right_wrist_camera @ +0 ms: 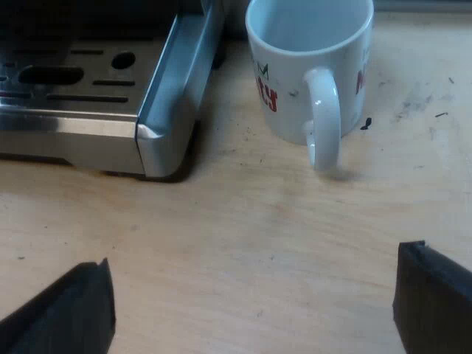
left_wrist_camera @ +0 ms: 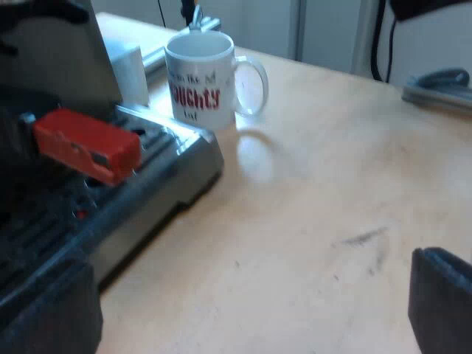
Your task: Place mug into machine
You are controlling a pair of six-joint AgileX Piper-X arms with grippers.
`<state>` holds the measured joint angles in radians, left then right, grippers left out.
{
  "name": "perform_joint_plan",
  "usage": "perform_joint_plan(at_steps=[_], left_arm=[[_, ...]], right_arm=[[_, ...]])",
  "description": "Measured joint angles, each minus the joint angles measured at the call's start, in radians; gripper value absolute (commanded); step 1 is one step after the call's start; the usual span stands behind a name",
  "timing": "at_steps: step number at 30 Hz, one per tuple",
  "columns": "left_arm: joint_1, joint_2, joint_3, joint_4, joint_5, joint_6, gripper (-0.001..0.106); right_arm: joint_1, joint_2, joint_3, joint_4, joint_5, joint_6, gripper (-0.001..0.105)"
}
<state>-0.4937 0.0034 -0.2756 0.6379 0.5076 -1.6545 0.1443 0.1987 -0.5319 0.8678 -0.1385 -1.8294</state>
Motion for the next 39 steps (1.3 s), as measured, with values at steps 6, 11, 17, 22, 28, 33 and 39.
perform_joint_plan(at_steps=[6,11,17,22,28,33,39], left_arm=[[0.000,0.004,0.065,-0.056,0.000,0.000,0.085],[0.000,0.004,0.068,-0.063,0.000,0.000,0.085],[0.000,0.004,0.068,-0.063,0.000,0.000,0.085],[0.000,0.004,0.068,-0.063,0.000,0.000,0.085],[0.000,0.004,0.068,-0.066,0.000,0.000,0.085],[0.000,0.004,0.068,-0.066,0.000,0.000,0.085],[0.000,0.004,0.068,-0.066,0.000,0.000,0.085]], right_arm=[[0.000,0.004,0.119,-0.135,0.006,-0.003,0.078],[0.000,0.006,0.251,-0.353,0.024,-0.003,0.078],[0.000,0.006,0.409,-0.611,0.151,-0.003,0.078],[0.000,0.032,0.447,-0.771,0.163,0.014,0.078],[0.000,0.180,0.448,-0.974,0.138,0.038,0.078],[0.000,0.314,0.448,-1.061,0.123,0.040,0.078],[0.000,0.591,0.448,-1.330,0.122,0.041,0.078]])
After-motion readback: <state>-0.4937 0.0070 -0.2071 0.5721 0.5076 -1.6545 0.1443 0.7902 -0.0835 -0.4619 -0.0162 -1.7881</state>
